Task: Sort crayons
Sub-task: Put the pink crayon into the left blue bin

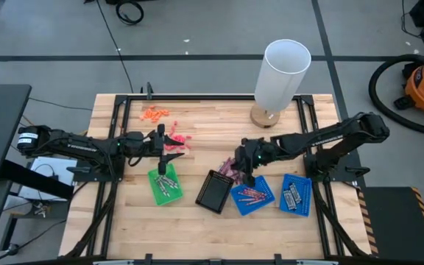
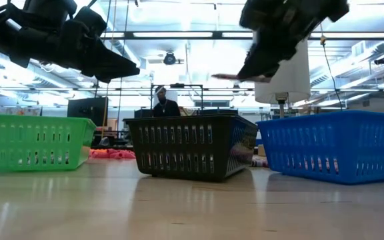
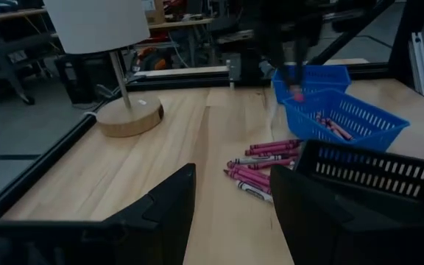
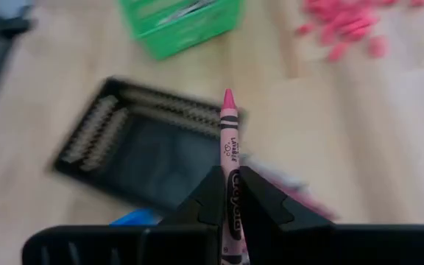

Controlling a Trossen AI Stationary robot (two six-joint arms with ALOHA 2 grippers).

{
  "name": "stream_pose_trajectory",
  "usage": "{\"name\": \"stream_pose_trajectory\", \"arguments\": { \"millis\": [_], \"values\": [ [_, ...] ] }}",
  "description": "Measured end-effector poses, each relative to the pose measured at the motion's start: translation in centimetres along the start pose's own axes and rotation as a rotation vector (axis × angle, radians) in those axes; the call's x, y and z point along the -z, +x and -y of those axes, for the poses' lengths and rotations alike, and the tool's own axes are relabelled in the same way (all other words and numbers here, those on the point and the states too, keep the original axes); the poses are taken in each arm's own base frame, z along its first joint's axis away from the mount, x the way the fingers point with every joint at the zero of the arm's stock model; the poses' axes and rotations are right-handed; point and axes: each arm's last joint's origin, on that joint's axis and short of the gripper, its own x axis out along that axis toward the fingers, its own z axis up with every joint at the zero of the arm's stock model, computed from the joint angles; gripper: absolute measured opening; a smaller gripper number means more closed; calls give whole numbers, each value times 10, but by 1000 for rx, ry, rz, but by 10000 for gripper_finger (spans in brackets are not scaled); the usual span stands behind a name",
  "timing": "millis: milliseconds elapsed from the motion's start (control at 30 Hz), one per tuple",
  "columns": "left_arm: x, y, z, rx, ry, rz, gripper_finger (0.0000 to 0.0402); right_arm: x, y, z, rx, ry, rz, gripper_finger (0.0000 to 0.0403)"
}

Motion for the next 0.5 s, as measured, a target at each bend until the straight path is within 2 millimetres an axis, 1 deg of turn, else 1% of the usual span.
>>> {"name": "stream_pose_trajectory", "arguments": {
  "millis": [267,400,500],
  "values": [
    [0,0,-1,-22,1,-2,187,21,-4,-40,-145,49,-153,38],
    [0,0,-1,-26,1,-2,187,33,-9,-58,-169,98,-244,38],
    [0,0,-1,-26,1,-2,187,44,-12,-66,-153,139,-324,38]
  ]
}}
